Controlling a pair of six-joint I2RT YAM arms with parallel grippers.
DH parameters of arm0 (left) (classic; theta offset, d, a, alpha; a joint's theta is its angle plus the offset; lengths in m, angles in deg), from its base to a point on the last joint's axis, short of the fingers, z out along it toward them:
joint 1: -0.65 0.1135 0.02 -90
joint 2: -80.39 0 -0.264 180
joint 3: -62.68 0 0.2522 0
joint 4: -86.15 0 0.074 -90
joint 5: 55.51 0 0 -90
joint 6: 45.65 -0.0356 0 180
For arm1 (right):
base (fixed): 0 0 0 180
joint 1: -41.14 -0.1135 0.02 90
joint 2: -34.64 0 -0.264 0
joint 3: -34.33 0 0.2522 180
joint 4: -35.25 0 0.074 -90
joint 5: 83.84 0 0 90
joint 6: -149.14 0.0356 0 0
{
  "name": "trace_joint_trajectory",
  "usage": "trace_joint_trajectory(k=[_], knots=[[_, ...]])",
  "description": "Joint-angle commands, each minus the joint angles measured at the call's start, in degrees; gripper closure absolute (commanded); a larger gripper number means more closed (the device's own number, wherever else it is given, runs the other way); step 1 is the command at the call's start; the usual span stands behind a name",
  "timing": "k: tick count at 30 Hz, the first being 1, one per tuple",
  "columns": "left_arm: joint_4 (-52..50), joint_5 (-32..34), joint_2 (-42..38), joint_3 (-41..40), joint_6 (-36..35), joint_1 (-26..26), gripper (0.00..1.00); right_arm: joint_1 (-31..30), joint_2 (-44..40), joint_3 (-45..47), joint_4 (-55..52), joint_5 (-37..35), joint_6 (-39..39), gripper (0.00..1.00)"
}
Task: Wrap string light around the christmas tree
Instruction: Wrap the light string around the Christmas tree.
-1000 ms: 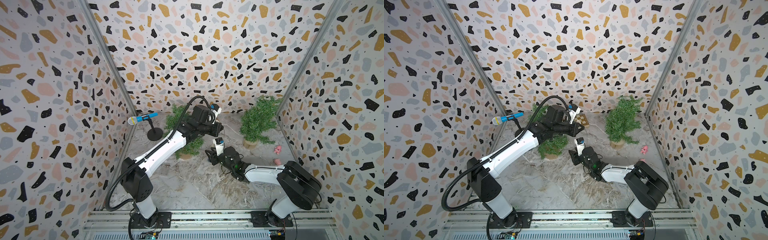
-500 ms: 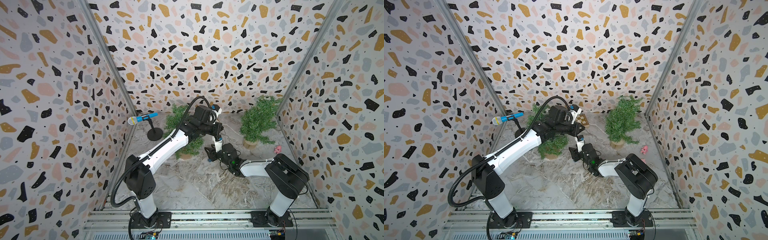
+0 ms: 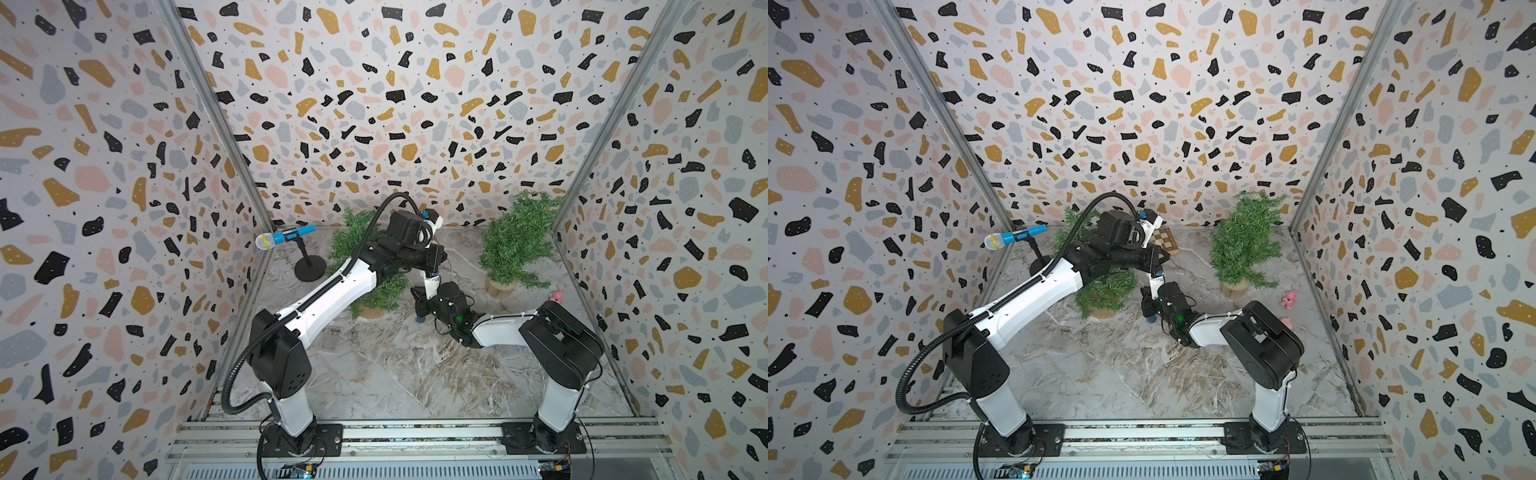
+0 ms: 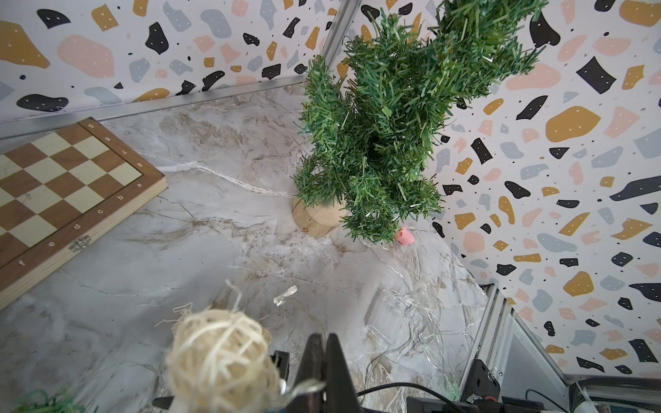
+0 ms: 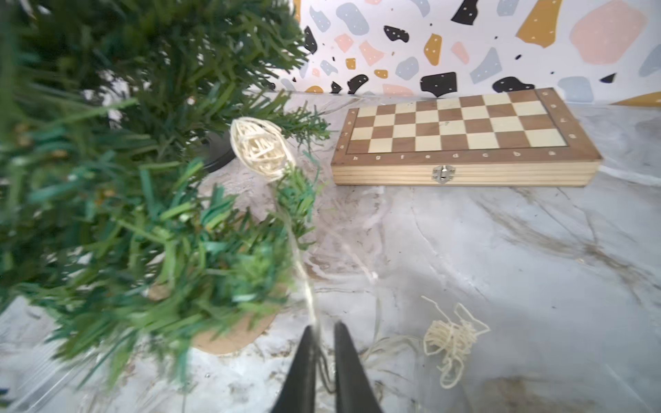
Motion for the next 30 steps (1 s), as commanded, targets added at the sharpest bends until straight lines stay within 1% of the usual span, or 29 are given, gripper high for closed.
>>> trace_joint_trajectory(k=[1,6,11,15,19,25,30], knots=[[1.7,-0.8,-1.1,-0.2,0.2,0.2,1.0,-0.3,-4.1,-3.1,-1.7,-3.3,-0.7,0.93],[1.7,-1.0,-1.7,-0.8,0.2,0.2,1.0,0.4,-5.8,-5.8,-2.6,-6.2,1.0,0.97],[1.5,-0.5,-2.4,-1.4,-0.1,0.2,1.0,0.3,-3.7,-11.3,-11.9,-14.1,3.5,0.98],[1.3,-0.3,-3.1,-1.5,-0.2,0.2,1.0,-0.1,-5.5,-8.0,-14.6,-20.5,5.9,0.98],[1.2,0.1,-3.7,-1.7,-0.3,0.5,1.0,-2.0,-9.8,-2.8,-13.7,-24.6,4.2,0.99],[1.1,0.1,-4.2,-1.8,-0.4,1.2,1.0,-3.8,-17.0,4.6,-14.9,-20.4,3.2,0.99],[1.0,-0.1,-4.5,-1.5,-0.6,1.8,1.0,-6.2,-26.2,11.8,-15.6,-14.4,2.4,0.97]])
